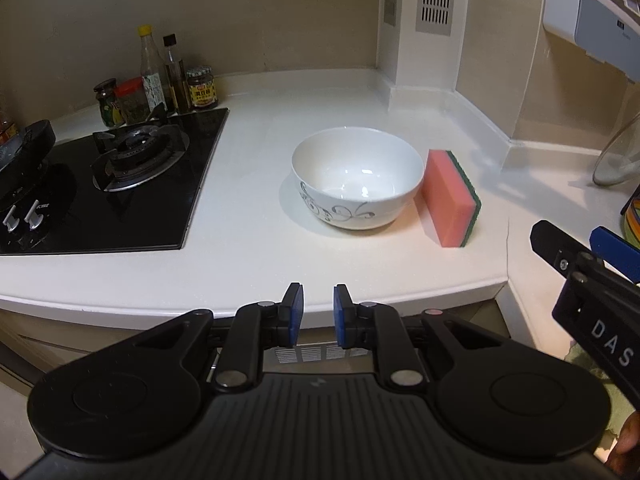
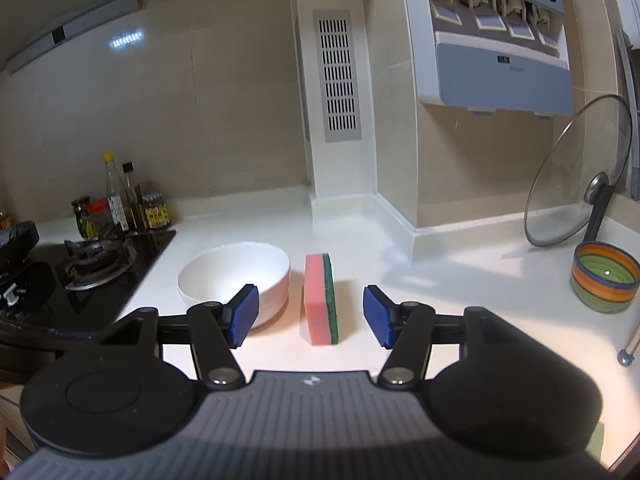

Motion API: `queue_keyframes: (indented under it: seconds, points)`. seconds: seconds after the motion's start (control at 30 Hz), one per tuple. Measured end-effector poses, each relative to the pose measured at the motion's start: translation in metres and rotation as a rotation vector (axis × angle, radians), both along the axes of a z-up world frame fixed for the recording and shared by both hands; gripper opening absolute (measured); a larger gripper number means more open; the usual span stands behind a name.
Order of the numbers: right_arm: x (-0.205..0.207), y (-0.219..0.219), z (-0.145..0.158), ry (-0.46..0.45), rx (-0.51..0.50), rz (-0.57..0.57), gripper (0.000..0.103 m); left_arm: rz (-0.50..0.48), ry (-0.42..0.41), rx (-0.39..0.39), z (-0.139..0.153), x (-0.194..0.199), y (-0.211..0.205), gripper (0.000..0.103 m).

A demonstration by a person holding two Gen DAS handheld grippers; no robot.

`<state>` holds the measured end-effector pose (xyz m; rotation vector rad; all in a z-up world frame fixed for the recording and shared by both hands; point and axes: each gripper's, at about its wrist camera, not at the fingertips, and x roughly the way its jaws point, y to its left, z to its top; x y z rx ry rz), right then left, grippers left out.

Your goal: Clean bowl

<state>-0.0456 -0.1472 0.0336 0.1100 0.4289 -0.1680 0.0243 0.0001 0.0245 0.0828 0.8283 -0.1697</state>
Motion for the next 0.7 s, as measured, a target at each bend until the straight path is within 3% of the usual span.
queue_keyframes:
  seconds: [0.17, 0.7]
  points:
    - [-0.001, -0.002, -0.008, 0.034, -0.01, -0.003, 0.054, -0.012, 0.009, 0.003, -0.004, 0.001, -0.008, 0.018]
    - [0.011, -0.011, -0.005, 0.022, -0.047, 0.011, 0.054, -0.002, -0.041, 0.036, 0.001, 0.011, -0.017, 0.018]
